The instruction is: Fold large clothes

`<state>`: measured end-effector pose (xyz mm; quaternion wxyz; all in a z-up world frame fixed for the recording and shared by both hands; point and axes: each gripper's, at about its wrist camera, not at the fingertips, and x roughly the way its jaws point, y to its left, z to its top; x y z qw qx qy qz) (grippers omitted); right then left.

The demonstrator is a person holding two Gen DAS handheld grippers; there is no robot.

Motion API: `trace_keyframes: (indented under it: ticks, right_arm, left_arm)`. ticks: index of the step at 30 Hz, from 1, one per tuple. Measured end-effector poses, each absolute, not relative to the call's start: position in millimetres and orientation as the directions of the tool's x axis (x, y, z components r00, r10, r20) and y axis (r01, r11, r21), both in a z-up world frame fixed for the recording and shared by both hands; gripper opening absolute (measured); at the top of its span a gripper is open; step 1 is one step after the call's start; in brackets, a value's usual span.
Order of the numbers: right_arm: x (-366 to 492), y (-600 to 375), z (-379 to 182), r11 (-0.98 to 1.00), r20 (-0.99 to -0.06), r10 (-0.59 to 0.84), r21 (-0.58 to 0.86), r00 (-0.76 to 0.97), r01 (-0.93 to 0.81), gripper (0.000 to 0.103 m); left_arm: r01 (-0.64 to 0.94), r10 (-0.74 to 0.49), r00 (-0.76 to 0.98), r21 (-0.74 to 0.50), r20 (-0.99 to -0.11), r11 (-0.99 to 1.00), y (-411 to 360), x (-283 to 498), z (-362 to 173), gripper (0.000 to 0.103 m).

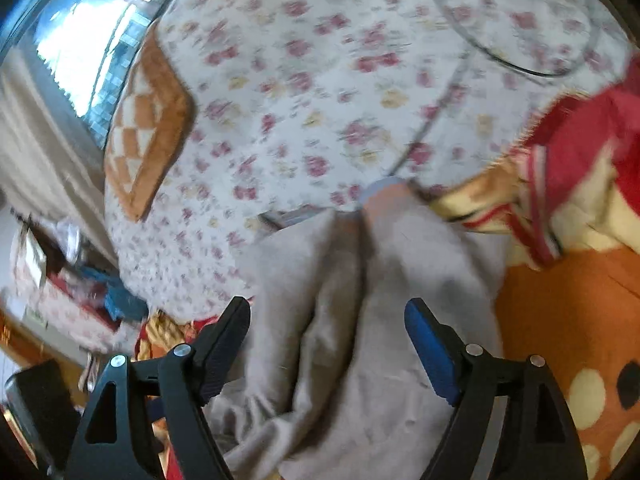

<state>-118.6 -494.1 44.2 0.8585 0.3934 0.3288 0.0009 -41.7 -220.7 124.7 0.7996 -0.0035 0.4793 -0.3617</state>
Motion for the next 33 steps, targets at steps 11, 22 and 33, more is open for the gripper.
trace_keyframes:
  ticks: [11,22,33]
  right_arm:
    - [-56,-476,12,0.712,-0.631,0.369,0.664,0.683,0.228,0.082]
    - [-58,-462,24,0.761,-0.602,0.319,0.622,0.732,0.181,0.01]
    - [-108,-524,16,0.745,-0.653,0.145,0.567,0.743,0.352,0.006]
  left_arm:
    - [0.369,-0.465,0.286,-0.352,-0.838,0.86,-229,16,63,0.059]
    - [0.372,-0.441,0.239,-0.337,-0.865,0.865,-246,20,50,0.059]
    - [0.477,-0.466,0.232,-0.318,-0.854,0.819,-255,-11,60,0.068]
